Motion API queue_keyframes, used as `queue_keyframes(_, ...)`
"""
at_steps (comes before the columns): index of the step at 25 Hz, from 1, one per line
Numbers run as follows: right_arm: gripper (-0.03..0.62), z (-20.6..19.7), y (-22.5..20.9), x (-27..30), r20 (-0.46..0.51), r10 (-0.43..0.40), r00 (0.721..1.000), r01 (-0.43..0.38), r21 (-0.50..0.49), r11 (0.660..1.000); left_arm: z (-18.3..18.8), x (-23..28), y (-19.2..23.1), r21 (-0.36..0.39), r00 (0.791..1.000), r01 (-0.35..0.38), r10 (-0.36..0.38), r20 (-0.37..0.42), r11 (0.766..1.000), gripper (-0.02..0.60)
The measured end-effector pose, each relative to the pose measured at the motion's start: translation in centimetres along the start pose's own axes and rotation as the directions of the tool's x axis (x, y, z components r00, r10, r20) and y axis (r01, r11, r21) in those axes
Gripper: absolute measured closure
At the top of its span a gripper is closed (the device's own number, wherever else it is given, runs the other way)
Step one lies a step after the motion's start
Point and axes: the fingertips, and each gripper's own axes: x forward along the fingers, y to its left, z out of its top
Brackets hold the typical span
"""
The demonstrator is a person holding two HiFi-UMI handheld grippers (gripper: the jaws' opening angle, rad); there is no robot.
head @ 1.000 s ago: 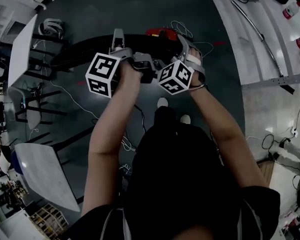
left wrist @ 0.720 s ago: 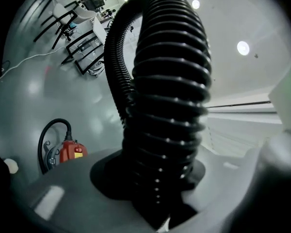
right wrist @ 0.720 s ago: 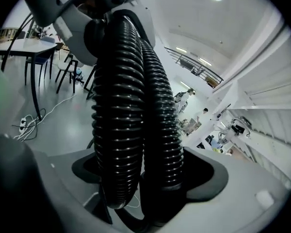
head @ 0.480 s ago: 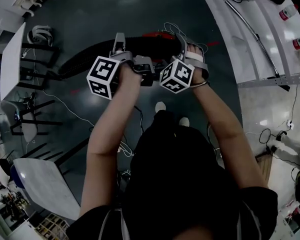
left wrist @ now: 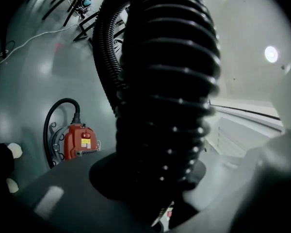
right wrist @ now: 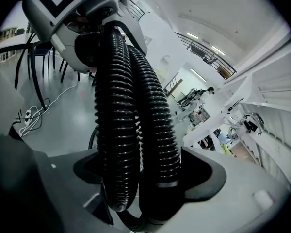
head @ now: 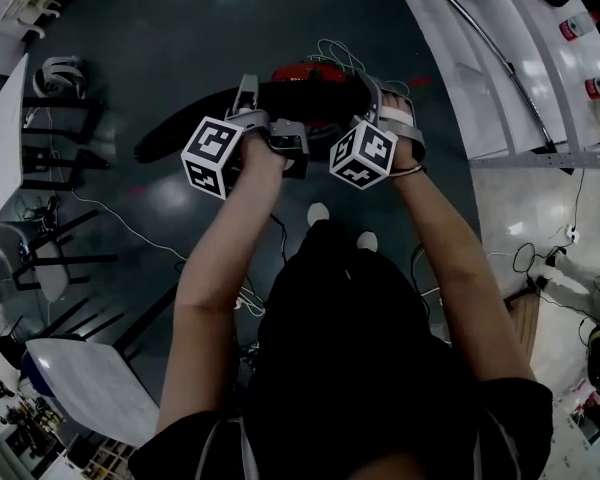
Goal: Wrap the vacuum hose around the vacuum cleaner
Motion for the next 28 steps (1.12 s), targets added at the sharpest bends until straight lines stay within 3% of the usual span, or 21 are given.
queue_keyframes(10, 0.141, -0.6, 1.1, 2.7, -0.071, 0.013, 0.997, -0.015, -0.024, 1.000, 0.1, 3.4, 3.8, -0.044, 0.989, -0.001, -0.006, -0.148, 0.999, 0.384)
queue_keyframes(17, 0.143, -2.0, 1.3, 3.7, -0.098, 0.036, 0.995, -0.041, -0.054, 0.998, -1.0, 4.9, 6.0, -0.110, 0.982, -0.027, 0.006, -0.190, 0.994, 0.380)
queue_keyframes(21, 0.143, -2.8, 1.3, 5.4, -0.098, 0.072, 0.993, -0.081, -0.087, 0.993, -1.5, 6.1, 8.0, -0.177, 0.983, -0.058, 0.025, -0.184, 0.982, 0.383)
queue_keyframes(28, 0.141, -3.4, 1.1, 9.4, -0.093, 0.129, 0.987, -0.142, -0.151, 0.978, -1.2, 8.6, 10.8, -0.238, 0.993, -0.084, 0.061, -0.106, 0.968, 0.383)
